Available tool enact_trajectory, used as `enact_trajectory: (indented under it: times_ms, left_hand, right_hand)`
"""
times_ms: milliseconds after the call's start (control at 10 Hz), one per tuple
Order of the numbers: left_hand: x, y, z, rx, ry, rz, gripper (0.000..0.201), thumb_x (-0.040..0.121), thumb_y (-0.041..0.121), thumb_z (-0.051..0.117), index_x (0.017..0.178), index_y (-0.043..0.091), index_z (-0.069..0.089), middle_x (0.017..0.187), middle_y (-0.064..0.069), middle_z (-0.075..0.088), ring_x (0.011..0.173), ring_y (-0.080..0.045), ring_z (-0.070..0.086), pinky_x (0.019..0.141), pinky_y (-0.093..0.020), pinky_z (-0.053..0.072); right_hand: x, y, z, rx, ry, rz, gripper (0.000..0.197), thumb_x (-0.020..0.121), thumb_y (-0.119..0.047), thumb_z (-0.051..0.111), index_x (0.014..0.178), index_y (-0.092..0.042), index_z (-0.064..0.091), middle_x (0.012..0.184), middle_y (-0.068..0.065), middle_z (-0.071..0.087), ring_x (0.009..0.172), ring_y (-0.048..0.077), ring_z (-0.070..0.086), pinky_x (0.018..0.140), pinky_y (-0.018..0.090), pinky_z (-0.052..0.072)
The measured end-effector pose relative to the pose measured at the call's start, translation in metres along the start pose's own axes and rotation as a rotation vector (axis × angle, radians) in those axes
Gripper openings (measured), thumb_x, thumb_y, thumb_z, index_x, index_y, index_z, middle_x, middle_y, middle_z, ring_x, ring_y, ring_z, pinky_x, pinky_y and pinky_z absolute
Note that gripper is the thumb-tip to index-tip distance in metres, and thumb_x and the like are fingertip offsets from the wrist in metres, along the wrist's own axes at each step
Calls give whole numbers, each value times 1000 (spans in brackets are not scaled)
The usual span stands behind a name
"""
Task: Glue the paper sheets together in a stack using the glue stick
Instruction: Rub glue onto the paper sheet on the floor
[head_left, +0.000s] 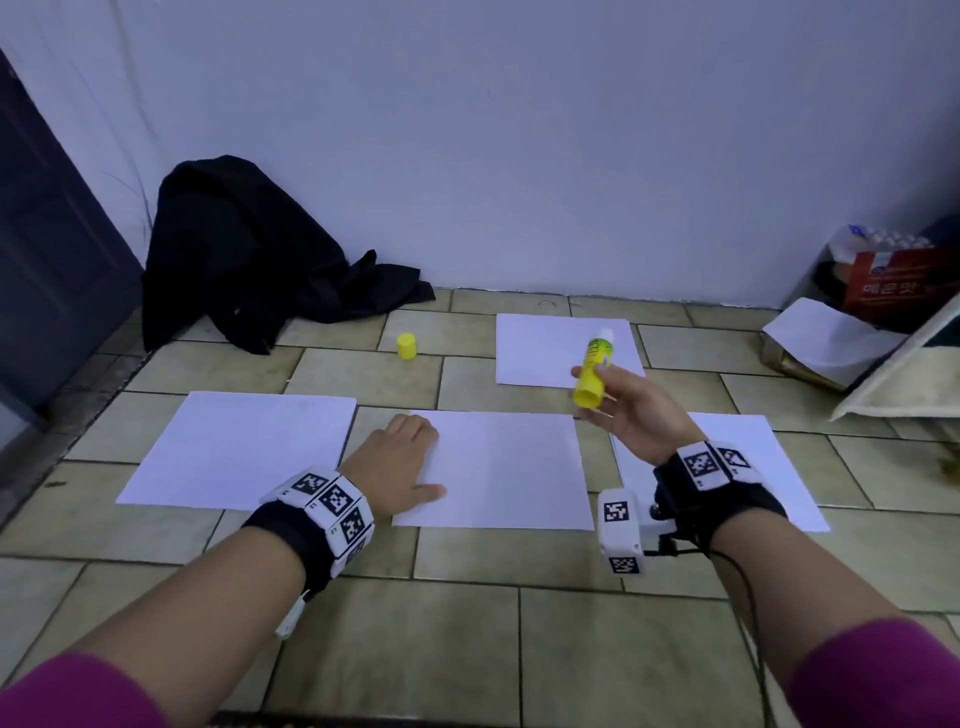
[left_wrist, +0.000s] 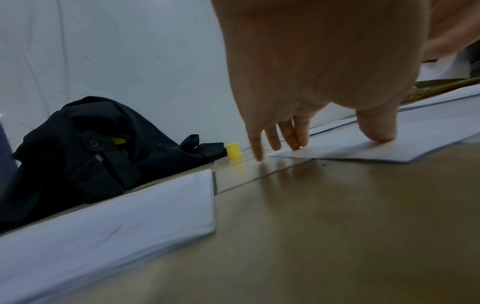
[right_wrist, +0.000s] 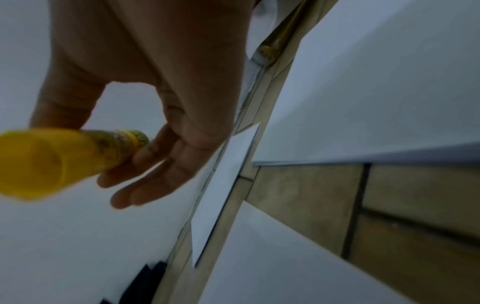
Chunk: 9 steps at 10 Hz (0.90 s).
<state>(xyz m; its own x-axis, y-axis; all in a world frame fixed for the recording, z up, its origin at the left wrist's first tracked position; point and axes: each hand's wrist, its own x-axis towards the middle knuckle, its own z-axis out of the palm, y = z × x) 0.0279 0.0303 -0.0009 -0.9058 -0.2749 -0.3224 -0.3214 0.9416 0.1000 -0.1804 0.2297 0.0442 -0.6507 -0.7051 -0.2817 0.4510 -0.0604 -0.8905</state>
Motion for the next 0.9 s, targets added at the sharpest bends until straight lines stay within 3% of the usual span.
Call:
enact_trajectory:
  times_ms: [100,200,300,400,500,600,700,900]
  left_hand:
    - [2,-2,4,-60,-118,-74,74,97,50,41,152,15,6,157,-1,0,147,-19,-12,119,-47,-1]
    - [6,-5,10,-108,-237,-79,81,96,59,31,152,20,-13,157,6,-26,143,-18,-29,115,-53,-12]
    - [10,-7,17,-57,-269,-75,102,75,80,17,150,21,-20,153,8,-34,141,-20,-32,112,-57,-14]
    - [11,-8,17,-93,-276,-83,92,92,66,34,149,21,-22,152,11,-35,141,-17,-33,113,-55,-15]
    - [11,-8,11,-153,-291,-104,83,98,40,42,150,22,-20,153,11,-32,142,-15,-30,113,-53,-15]
    - [10,-7,8,-160,-291,-97,86,96,32,46,151,22,-19,154,11,-32,142,-16,-29,114,-54,-13]
    - [8,-8,6,-160,-291,-83,87,96,34,47,151,21,-19,154,10,-31,143,-17,-28,115,-55,-12]
    - [7,-9,6,-165,-293,-78,86,96,33,47,151,21,-19,154,10,-31,143,-17,-28,115,-55,-11]
  right_hand:
    - [17,7,23,-349,-4,12,22,77,-15,73,98,-16,67,99,2,68,68,11,55,61,21,41]
    - [39,14,57,-558,41,-32,27,78,0,72,102,-5,62,86,7,66,58,11,54,51,18,41]
    - [61,22,88,-752,11,-122,22,78,-2,73,94,-6,58,85,13,65,60,18,58,53,24,48]
    - [80,28,114,-914,7,-200,20,79,-9,73,91,-12,57,87,11,67,67,21,60,69,32,53]
    - [96,34,133,-1052,-8,-231,18,80,-12,70,83,-17,53,85,7,64,80,21,59,72,29,48]
    - [107,40,144,-1138,-33,-237,13,81,-12,68,83,-17,56,87,3,58,80,19,53,59,25,39]
    - [114,45,151,-1198,-77,-244,37,82,-12,69,118,-9,61,93,2,55,85,18,51,72,27,43]
    - [118,45,154,-1326,-80,-246,39,84,-16,67,120,-6,58,94,2,51,86,19,49,72,27,37]
